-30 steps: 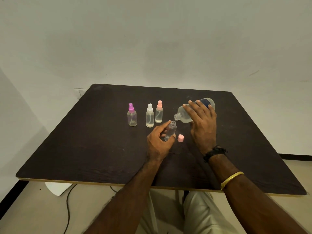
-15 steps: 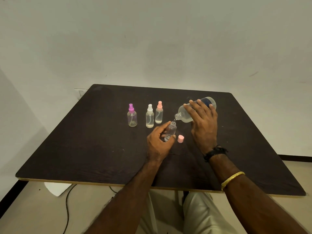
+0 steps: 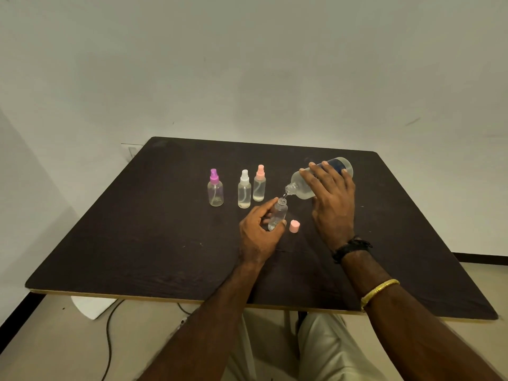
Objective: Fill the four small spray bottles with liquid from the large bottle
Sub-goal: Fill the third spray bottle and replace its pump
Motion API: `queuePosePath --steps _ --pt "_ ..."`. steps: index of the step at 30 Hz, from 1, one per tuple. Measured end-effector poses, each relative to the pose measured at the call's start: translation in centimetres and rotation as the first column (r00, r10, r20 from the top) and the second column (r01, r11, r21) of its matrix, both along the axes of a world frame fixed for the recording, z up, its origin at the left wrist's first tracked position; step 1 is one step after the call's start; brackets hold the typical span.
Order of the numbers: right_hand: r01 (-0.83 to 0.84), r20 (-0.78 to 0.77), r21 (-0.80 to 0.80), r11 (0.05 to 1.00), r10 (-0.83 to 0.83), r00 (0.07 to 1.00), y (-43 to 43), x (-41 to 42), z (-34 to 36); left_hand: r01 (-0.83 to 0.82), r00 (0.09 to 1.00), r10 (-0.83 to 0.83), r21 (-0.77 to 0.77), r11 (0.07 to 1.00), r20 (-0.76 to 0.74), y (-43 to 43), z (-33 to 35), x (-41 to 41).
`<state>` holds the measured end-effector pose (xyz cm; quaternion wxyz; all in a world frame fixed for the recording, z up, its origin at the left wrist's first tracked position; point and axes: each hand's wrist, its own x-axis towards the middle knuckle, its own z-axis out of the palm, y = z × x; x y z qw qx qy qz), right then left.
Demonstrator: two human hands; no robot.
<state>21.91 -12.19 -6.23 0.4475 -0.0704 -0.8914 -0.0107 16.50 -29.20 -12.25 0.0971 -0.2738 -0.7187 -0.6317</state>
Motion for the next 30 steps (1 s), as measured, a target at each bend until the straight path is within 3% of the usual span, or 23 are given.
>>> queuePosePath --steps 30 --pt "0.017 -0.008 0.041 0.999 -0.017 1.0 0.33 0.13 0.52 -0.004 1.0 0.004 -0.001 1.0 -0.005 0.03 0.04 0.07"
